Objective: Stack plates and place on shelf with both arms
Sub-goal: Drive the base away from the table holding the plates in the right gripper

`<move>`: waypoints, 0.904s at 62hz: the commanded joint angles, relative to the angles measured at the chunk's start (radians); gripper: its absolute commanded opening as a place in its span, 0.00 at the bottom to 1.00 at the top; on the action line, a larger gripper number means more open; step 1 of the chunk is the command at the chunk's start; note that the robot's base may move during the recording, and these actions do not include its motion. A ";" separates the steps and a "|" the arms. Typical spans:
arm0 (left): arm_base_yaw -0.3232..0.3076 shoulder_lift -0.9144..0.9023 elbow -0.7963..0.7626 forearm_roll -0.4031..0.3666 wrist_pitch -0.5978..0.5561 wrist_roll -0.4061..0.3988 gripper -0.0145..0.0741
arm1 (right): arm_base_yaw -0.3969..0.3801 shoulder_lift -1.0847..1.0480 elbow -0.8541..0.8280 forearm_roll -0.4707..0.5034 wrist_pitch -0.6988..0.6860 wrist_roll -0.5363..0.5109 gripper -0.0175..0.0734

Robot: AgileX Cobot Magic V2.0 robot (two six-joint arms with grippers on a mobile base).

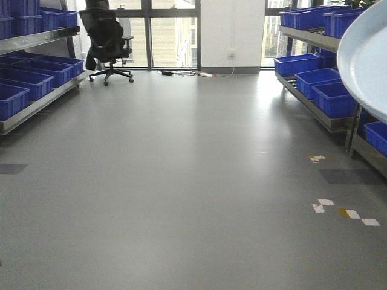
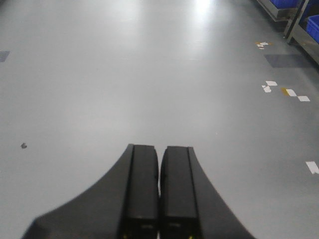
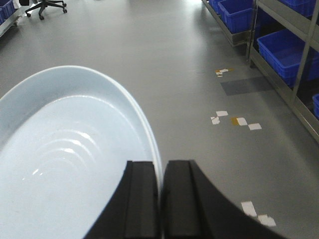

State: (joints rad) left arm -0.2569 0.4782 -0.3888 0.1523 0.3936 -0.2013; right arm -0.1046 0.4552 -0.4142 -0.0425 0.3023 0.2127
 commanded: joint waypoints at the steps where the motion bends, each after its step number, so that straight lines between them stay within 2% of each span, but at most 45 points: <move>1: 0.001 0.010 -0.031 0.003 -0.076 -0.010 0.27 | -0.008 0.009 -0.033 -0.006 -0.102 -0.003 0.26; 56: 0.001 0.010 -0.031 0.003 -0.076 -0.010 0.27 | -0.008 0.009 -0.033 -0.006 -0.098 -0.003 0.26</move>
State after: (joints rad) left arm -0.2569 0.4789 -0.3888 0.1523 0.3936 -0.2013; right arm -0.1046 0.4552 -0.4142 -0.0425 0.3029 0.2127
